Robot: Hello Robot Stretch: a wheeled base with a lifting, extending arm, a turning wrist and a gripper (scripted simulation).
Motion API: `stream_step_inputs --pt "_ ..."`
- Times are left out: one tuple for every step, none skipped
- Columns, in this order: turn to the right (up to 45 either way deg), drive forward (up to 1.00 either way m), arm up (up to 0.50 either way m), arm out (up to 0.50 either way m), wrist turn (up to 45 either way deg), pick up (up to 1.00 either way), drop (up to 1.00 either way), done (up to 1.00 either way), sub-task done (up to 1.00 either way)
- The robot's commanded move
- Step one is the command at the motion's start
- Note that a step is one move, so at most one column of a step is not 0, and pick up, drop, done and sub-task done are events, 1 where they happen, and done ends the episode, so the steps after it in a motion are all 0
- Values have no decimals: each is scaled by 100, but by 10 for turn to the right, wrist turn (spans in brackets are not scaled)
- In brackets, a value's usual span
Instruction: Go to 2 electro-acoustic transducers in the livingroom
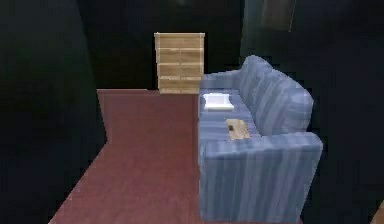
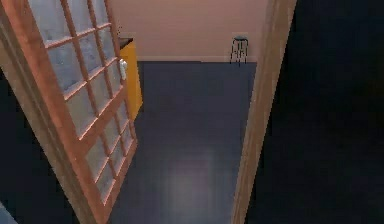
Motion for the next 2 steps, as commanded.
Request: stream_step_inputs --pt "-360 0 0 0 0 0 0 0 0" --pt "0 95 0 0 0 0 0 0 0"
